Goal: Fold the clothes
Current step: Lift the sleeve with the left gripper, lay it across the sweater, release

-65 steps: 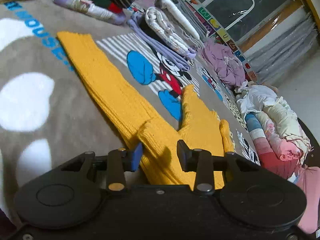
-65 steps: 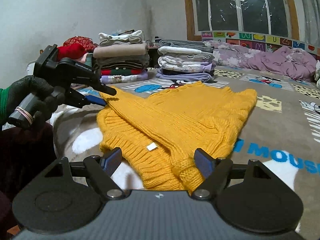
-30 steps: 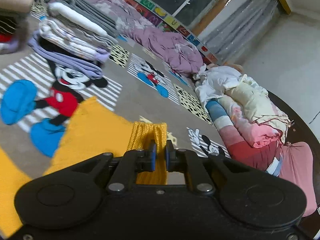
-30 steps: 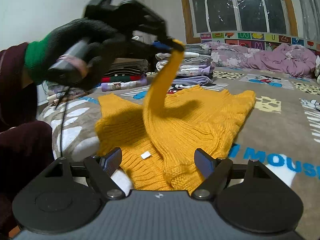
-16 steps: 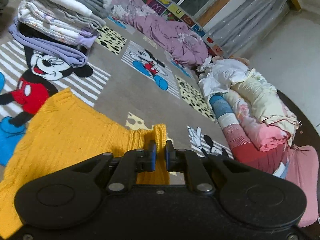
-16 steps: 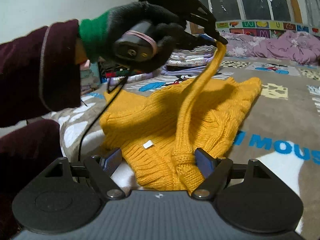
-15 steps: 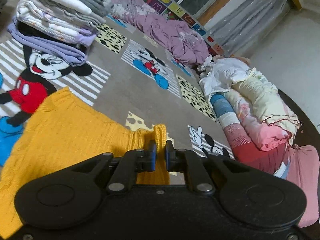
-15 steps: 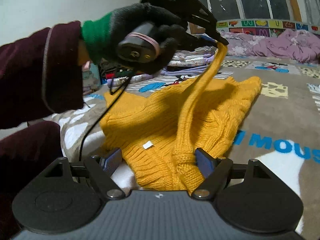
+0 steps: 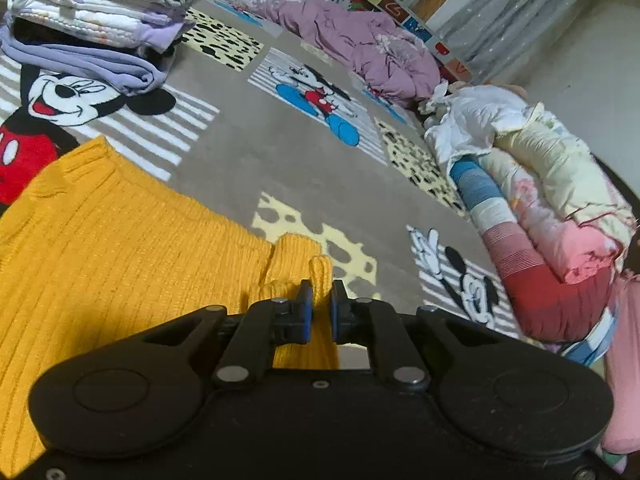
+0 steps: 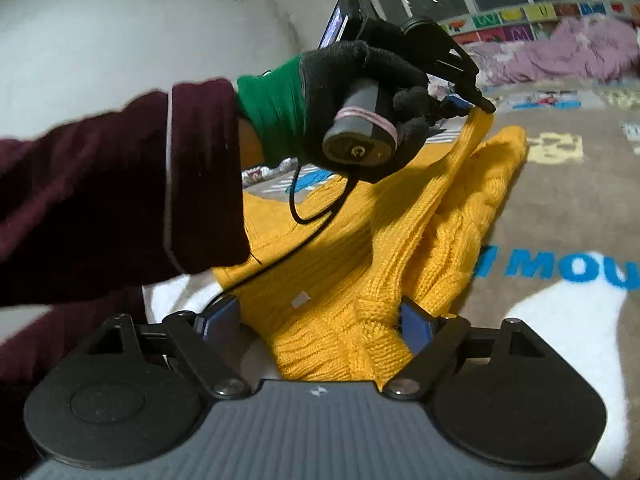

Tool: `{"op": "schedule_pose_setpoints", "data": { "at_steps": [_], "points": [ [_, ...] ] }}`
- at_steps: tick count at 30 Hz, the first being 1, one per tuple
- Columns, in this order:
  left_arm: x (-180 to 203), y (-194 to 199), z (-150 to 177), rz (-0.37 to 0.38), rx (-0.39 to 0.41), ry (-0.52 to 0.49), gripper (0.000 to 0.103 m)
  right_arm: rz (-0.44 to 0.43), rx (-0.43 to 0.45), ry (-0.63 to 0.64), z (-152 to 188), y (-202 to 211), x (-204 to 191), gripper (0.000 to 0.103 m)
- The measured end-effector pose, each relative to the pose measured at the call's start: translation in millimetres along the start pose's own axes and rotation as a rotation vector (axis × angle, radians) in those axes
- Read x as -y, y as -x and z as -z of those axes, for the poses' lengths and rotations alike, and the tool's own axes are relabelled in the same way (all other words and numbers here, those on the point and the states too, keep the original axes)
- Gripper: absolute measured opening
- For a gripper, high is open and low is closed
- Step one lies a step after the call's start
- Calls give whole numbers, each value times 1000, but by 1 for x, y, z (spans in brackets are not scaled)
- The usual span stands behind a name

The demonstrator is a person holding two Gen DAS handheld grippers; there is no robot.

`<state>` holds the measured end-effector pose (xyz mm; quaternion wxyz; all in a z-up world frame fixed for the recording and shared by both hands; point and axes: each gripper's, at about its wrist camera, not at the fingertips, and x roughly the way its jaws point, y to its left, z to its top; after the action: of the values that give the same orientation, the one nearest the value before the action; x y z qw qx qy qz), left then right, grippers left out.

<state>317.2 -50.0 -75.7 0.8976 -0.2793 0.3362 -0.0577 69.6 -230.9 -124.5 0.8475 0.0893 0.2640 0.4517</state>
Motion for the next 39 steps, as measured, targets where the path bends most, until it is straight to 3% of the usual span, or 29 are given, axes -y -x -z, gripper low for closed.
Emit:
{"op": "schedule_pose_setpoints", "data": {
  "at_steps": [12, 14, 16, 18, 19, 25, 31, 34, 39],
  "points": [
    [18, -28, 16, -153, 26, -122, 8, -7, -7, -15, 0, 8, 1, 83],
    [21, -32, 18, -166, 29, -155, 16, -4, -9, -11, -1, 9, 0, 83],
    [23, -31, 15, -150, 14, -160, 35, 2, -9, -8, -2, 11, -1, 83],
    [27, -18, 10, -111, 27, -179, 47, 12, -3, -5, -3, 16, 0, 83],
    [28, -11, 8, -90, 36, -188, 48, 17, 0, -4, -4, 18, 1, 83],
    [23, 37, -6, -47, 71, -292, 48, 101, 92, 28, -7, 38, 0, 81],
    [17, 52, 15, -41, 24, -555, 45, 150, 162, 294, -15, 14, -46, 80],
    [21, 49, 29, -36, 5, -683, 31, 188, 115, 399, -16, -12, -59, 77],
    [28, 25, 41, -35, -27, -807, 29, 268, -10, 314, -20, -40, -33, 75]
  ]
}}
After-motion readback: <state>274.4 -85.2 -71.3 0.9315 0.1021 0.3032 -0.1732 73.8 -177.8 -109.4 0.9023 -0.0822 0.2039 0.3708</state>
